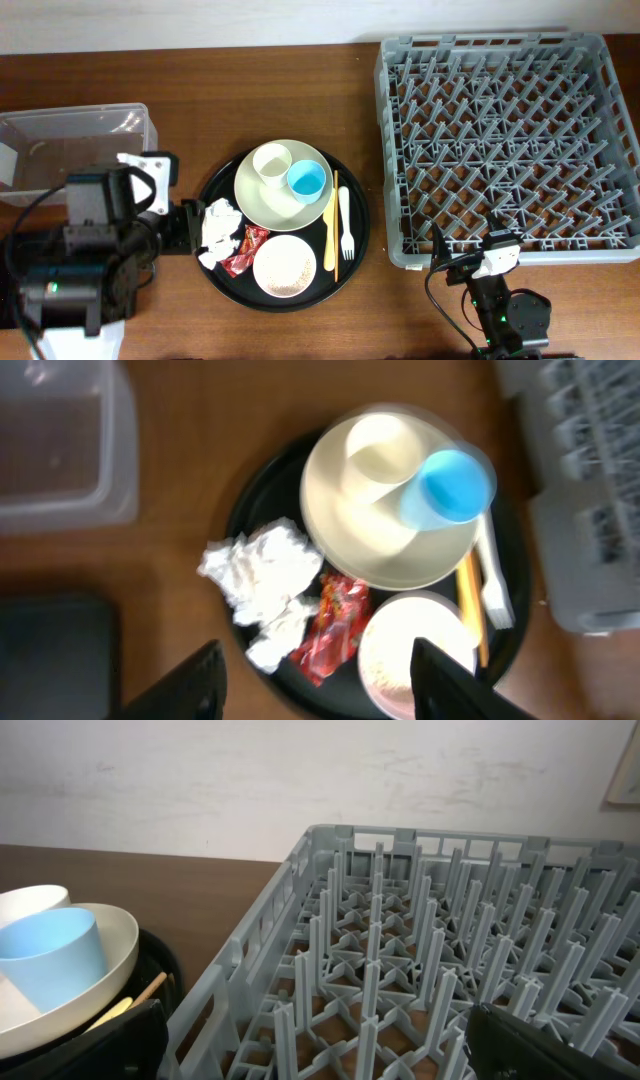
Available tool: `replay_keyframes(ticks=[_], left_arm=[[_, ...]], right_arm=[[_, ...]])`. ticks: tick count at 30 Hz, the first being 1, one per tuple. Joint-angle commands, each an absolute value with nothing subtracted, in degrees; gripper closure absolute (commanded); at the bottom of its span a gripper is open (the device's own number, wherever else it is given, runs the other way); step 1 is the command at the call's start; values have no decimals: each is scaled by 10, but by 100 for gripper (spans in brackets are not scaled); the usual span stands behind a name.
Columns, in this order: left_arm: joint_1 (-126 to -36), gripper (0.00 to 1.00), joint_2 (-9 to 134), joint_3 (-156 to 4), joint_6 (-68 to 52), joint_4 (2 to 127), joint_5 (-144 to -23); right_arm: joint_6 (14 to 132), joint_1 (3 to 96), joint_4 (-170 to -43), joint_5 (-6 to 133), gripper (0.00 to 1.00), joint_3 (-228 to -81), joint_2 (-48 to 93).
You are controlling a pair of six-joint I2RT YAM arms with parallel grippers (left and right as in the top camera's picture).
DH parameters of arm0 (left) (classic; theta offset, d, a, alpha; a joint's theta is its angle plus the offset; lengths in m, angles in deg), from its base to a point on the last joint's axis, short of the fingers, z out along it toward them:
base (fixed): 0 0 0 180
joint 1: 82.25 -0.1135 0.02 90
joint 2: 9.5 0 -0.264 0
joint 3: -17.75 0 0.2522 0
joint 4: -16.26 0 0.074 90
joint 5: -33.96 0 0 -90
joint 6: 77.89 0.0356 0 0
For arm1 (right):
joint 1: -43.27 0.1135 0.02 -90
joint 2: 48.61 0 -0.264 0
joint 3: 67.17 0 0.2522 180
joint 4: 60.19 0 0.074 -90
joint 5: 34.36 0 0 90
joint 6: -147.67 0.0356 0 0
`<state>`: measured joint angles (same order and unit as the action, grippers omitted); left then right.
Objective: Sort waste into correct bins and load items into the dishwasher rack
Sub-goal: 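Grasp the crumpled white tissue with the left gripper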
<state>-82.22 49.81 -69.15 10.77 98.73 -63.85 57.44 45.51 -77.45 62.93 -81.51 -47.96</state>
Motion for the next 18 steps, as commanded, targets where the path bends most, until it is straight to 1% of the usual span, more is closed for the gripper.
replay_keyframes(ticks=[1,2,5,8,10,14,17,18], left_arm=[[-821,42,570,-670,105,1022,-592],[-821,39,608,-661,104,1019,-592],[-821,34,720,-661,104,1017,-594],[-811,33,814,-658,95,1022,-596],[-810,34,839,-643,48,1012,-594],[-810,34,840,-543,-39,947,-594],[-810,34,840,-539,-29,895,-592],[-810,34,840,-562,11,899,-592]], right_arm=[[575,455,-778,625,2,-812,-482],[575,455,-778,625,2,-812,-482],[575,455,-778,625,2,-812,-482],[575,455,-778,625,2,-812,-482],[575,455,-778,625,2,-812,-482],[575,455,-778,625,2,-812,-482],[575,455,-778,625,2,-812,-482],[575,455,-778,625,2,-812,-482]])
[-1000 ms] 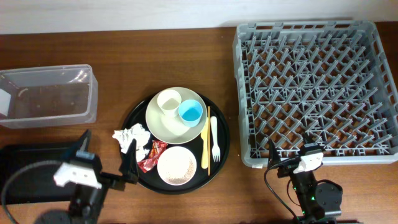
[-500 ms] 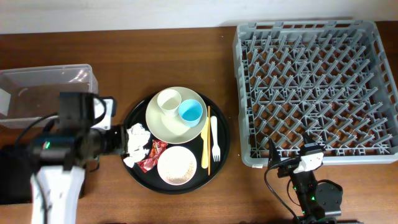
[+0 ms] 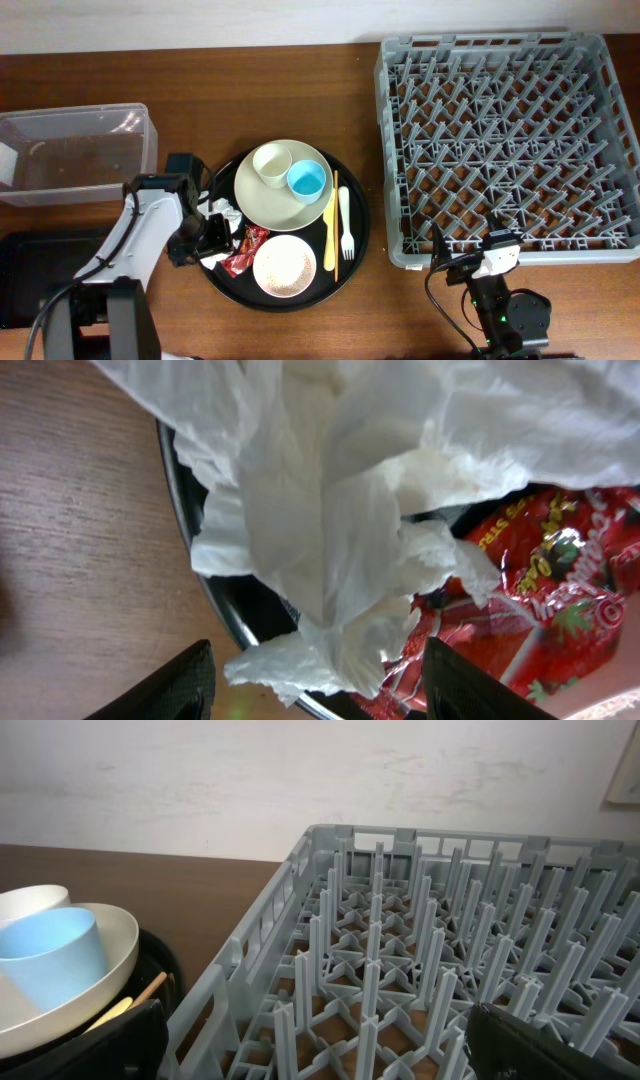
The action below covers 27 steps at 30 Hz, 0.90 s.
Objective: Sort waste into correct bins and load items into the dishwasher rack
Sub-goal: 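Grasp the crumpled white tissue with the left gripper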
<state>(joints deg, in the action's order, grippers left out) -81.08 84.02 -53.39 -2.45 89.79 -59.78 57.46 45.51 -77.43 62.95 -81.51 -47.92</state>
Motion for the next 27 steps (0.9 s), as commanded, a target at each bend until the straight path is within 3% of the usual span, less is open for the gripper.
replay_keyframes(ticks=[1,4,6,7,10,13,27], left_arm=[[-810,34,840,-595,28,916,-590],[-810,34,840,-692,64,951,-575],[-807,47,843,-695,124,921,-578],[-800,48,849,-690,145,917,-578],[-772,46,868,-671,181,880,-579],[-760,31,875,-660,180,889,-578],[-760,32,876,-553,181,765,-577]], right_arm=[[575,455,-778,625,2,-812,-482],[575,455,-778,625,2,-812,-482],[575,455,-778,625,2,-812,-482],[575,455,-778,625,2,-812,-482],[575,455,-778,625,2,-812,-482],[575,455,-778,625,1,-812,-482],[575,455,-778,625,2,-812,-482]])
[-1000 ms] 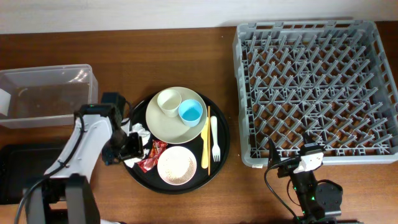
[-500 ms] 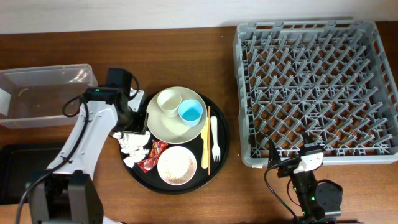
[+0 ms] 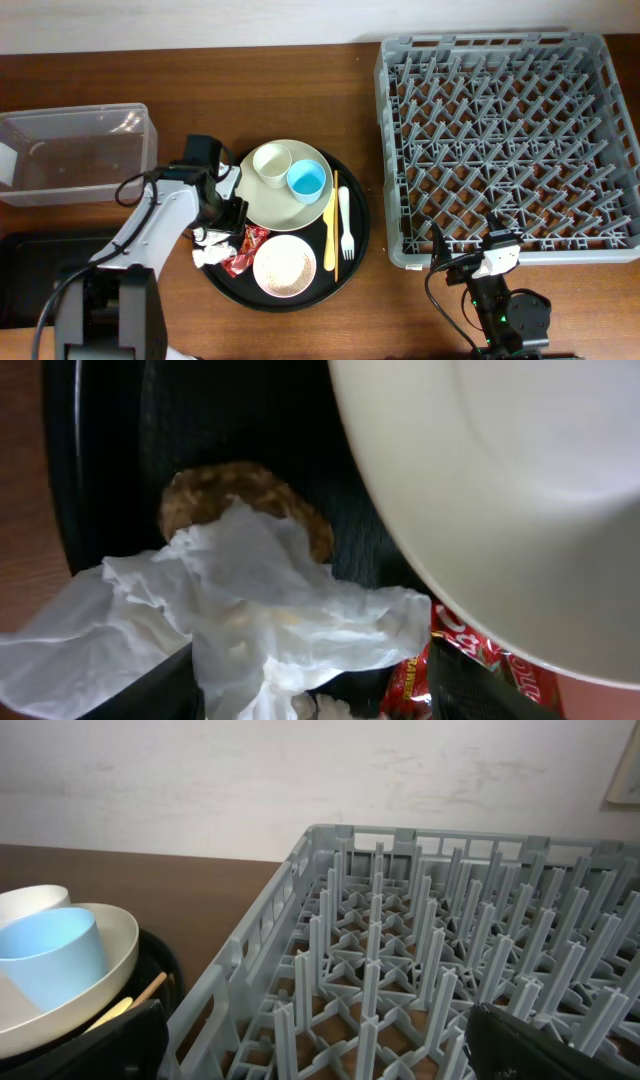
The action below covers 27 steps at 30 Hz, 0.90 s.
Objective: Sort waste into correct bins and load items into the dishwasher rack
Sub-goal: 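Grasp the crumpled white tissue with the left gripper, then carry the tissue to the clear bin and release it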
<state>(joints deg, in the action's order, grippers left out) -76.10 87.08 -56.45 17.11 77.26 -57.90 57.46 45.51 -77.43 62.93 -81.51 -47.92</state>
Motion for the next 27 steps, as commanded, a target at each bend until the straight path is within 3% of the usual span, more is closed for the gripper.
replay_keyframes(ticks=[1,5,7,8,10,11,17,27], left_arm=[[-760,32,876,-550,181,763,-574],[-760,48,876,-549,180,756,-572],[-760,67,876,-549,180,754,-572],[-760,69,876,-549,180,754,-573],[-760,86,876,-549,180,754,-572],[-760,98,876,-549,181,754,-572],[-760,99,876,-574,181,705,-565],[-761,99,872,-897,163,878,-525]], right_arm=[[575,455,-778,625,2,-812,-482],[575,455,-778,625,2,-812,-482],[575,455,-778,625,2,-812,-482],[575,455,-778,625,2,-812,-482],[575,455,-778,625,1,-812,-482],[575,455,-778,625,2,-812,-482],[575,455,-778,625,2,-812,-482],[575,455,-778,625,2,-812,-482]])
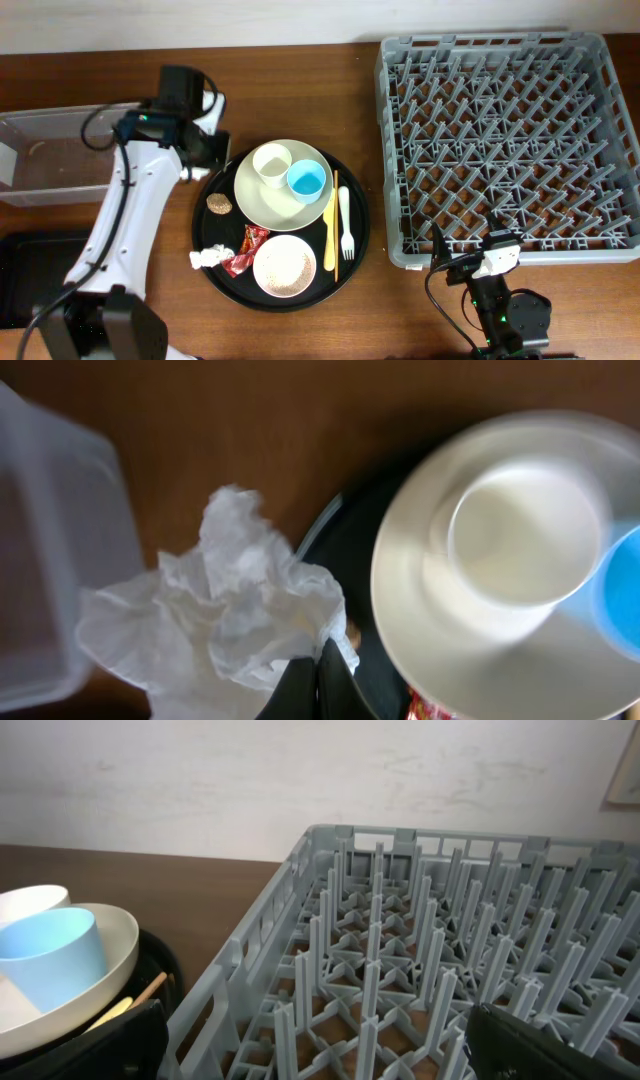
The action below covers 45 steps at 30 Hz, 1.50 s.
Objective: Sort waste into correct bins and load items into the dishwasher rack
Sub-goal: 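Carry the tissue to the clear bin and release it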
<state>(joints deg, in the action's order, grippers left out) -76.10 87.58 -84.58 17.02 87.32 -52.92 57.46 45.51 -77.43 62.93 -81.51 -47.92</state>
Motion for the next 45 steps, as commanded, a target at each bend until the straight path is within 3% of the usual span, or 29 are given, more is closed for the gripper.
replay_keyframes(ticks=[1,8,13,26,27,31,36,40,43,44,45], left_arm=[[-769,99,872,-926,148,877,-501],[-940,99,873,-936,142,871,-460],[-1052,99,918,-933,143,864,-543],[-1111,99,1090,-933,146,708,-548],[-1111,96,1101,-933,157,697,-548],[-1112,59,1111,-940,166,676,-548],[-1104,53,1080,-1020,177,751,-570],[-1056,52,978,-1028,100,807,-589],[-985,51,917,-1028,46,949,-636],[-959,48,910,-1028,46,1011,-642],[-929,35,910,-1027,47,1078,-637]], right_arm=[[575,455,-778,625,2,-812,-482],[575,455,-778,625,2,-812,-482],[575,455,-778,625,2,-812,-482],[575,455,-778,625,2,-812,-482],[575,455,-778,625,2,-812,-482],[575,455,-778,625,2,-812,-482],[575,455,-778,625,2,-812,-482],[575,455,-778,625,2,-812,-482],[575,455,-778,625,2,-812,-482],[575,455,-778,625,2,-812,-482],[575,455,-778,625,2,-812,-482]])
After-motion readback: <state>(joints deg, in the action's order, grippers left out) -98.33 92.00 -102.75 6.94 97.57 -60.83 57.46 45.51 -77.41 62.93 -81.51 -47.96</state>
